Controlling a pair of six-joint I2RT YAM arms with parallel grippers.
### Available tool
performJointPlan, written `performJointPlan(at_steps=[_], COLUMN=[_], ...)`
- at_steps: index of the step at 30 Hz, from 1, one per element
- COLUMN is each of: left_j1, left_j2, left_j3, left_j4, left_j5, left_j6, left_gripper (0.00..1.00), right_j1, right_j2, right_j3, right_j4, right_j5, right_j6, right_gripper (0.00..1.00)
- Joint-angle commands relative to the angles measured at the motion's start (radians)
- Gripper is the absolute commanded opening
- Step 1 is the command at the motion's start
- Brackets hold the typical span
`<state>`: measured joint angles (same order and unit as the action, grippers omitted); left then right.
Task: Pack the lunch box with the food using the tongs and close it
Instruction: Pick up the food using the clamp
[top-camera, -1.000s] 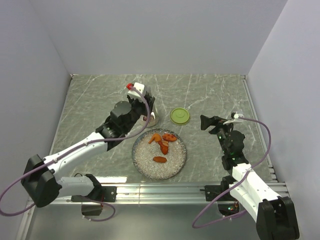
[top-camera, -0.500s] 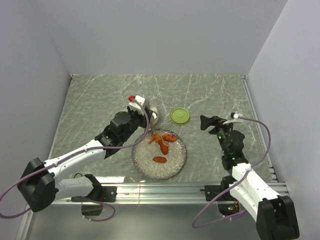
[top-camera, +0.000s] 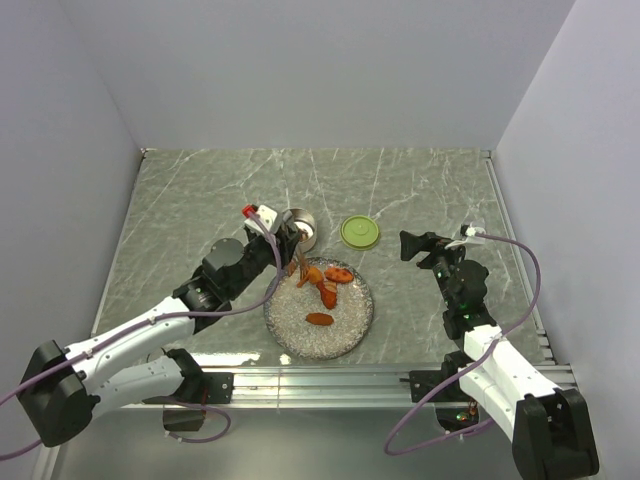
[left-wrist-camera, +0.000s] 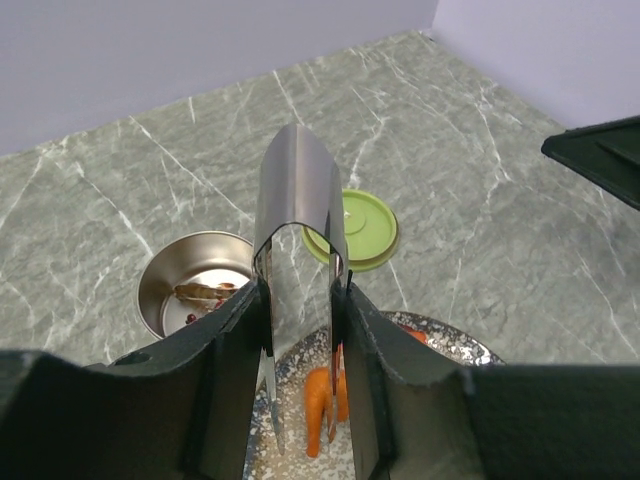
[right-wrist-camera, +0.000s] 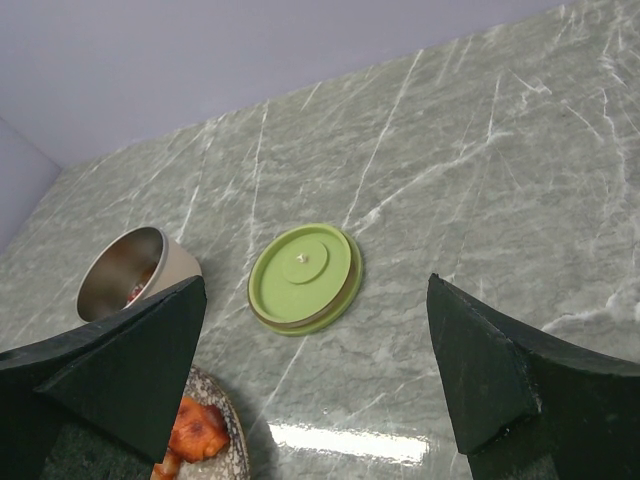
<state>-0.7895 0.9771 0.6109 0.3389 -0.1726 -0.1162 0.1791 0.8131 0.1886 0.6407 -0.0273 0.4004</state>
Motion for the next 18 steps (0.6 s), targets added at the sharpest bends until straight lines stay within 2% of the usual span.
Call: performJointPlan(at_steps=[1,18], left_j1=[-0.005,-0.005], left_j2=[0.003,0.092], left_j3=[0.003,0.027], left_j4=[0.035,0.011], left_j5=[0.056,0.065], left_j6=[0.015,0.03], left_gripper=[0.4,0.4], right_j1=[0.003,0.003], right_j2=[0.004,0.006], right_j3=[0.012,0.012], right_j4=[0.027,0.027], right_j5=[-0.005,-0.008], right_j6=[0.0,0.0], right_gripper=[0.97,0.97])
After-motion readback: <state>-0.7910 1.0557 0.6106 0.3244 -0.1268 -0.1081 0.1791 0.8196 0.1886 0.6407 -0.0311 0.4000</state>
